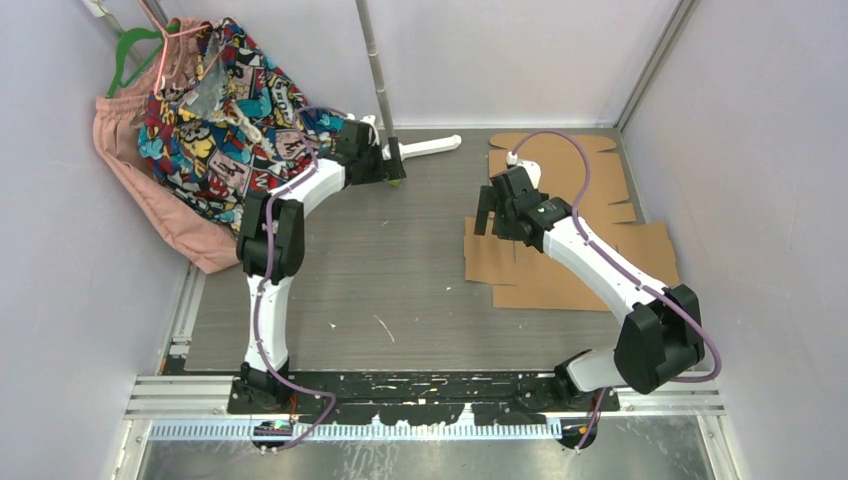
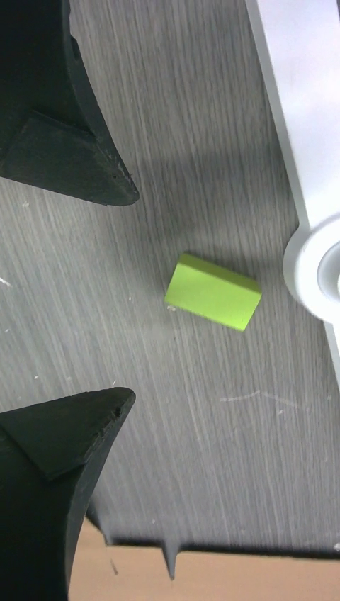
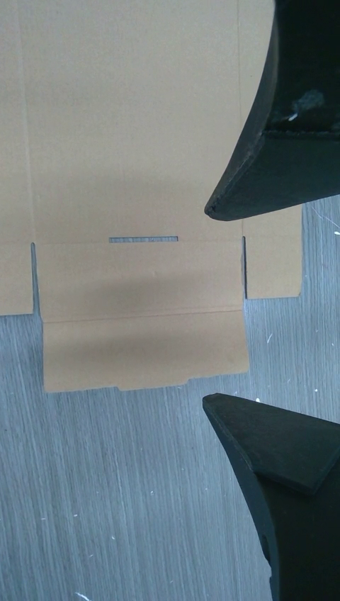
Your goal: Fold the paper box
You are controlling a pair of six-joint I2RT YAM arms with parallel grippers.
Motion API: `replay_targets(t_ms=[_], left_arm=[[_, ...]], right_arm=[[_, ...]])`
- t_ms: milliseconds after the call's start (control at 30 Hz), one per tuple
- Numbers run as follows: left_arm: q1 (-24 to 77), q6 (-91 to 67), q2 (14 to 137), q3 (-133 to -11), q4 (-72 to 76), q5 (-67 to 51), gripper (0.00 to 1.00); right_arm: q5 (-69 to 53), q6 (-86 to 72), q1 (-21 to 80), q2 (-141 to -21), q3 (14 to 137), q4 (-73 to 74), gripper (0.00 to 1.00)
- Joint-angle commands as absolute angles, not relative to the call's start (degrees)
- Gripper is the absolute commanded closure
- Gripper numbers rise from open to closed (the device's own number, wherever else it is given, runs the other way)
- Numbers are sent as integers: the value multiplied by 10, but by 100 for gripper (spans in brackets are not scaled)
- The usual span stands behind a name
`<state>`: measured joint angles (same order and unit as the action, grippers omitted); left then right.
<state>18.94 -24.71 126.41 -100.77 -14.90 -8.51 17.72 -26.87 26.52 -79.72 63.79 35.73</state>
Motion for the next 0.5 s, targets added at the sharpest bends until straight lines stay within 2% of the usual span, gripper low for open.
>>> replay_targets(t_ms=[0,333,467], left_arm=[[187,-225,1269,-1052,-132,-46,0],[211,-173,1306,-1068,-110,26,0],[217,-165,1323,-1073,-105,29,7]], right_arm=[[165,-266,268,-811,644,344,3],[147,-268,268,-857,663,337,3],[137,-272,268,-868,673,334,3]])
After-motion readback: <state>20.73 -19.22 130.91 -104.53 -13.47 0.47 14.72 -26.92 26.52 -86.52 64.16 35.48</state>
